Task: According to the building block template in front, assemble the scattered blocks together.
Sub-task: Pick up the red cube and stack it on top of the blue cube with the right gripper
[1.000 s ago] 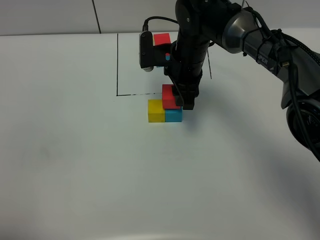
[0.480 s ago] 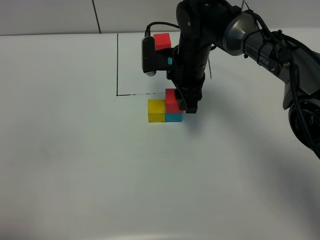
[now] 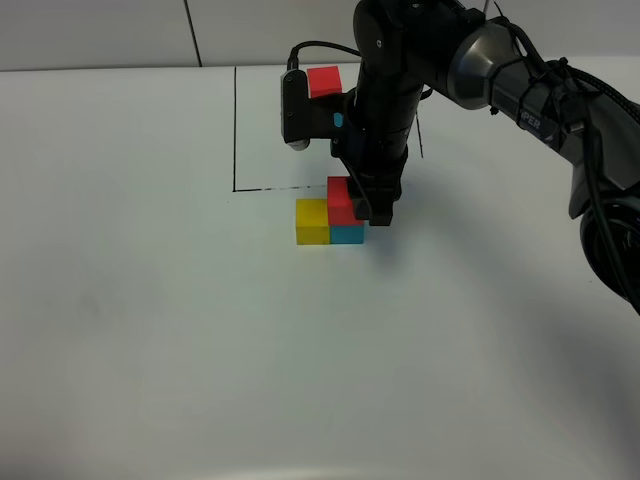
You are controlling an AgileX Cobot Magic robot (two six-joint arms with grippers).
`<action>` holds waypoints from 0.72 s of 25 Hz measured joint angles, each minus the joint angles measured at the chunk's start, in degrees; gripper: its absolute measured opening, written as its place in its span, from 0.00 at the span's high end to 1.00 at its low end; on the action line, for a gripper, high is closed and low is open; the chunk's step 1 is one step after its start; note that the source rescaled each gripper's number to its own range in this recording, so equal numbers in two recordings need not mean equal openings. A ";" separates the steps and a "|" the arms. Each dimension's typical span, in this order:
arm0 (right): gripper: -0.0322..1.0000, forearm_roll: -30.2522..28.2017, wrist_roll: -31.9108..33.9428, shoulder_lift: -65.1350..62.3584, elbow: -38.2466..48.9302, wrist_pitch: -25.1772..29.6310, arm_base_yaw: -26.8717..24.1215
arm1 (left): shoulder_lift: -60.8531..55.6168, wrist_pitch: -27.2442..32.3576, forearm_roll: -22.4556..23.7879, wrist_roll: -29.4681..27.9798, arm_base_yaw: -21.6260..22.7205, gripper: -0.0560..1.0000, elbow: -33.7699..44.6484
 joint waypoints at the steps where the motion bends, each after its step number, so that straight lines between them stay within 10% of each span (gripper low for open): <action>1: 0.96 0.34 -0.05 0.00 0.00 0.00 0.00 | 0.00 0.00 0.00 0.00 0.00 0.23 0.00; 18: 0.96 1.19 -0.49 1.16 0.00 0.05 0.00 | 0.00 0.00 0.00 0.00 0.00 0.23 0.00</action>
